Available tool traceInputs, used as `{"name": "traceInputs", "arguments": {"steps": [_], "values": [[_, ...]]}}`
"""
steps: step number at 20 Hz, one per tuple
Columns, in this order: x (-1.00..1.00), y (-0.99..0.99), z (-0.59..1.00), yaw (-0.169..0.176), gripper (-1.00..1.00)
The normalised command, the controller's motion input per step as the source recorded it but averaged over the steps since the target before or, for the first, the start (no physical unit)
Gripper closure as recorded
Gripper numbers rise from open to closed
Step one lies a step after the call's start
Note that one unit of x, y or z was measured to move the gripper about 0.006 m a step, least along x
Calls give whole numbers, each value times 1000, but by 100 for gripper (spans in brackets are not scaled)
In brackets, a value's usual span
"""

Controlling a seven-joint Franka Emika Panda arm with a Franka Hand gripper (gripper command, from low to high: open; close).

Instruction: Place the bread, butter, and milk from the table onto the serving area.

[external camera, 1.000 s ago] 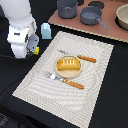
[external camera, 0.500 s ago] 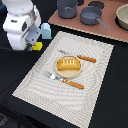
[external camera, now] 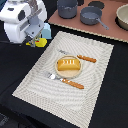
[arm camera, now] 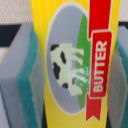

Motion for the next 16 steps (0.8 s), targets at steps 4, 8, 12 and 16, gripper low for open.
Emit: {"name": "traceInputs", "arguments": {"steps": [4, 8, 12, 16], "values": [[861, -318, 645, -77, 100], [858, -340, 613, -75, 100], [853, -384, 529, -68, 100], [824, -515, 309, -52, 100]]}}
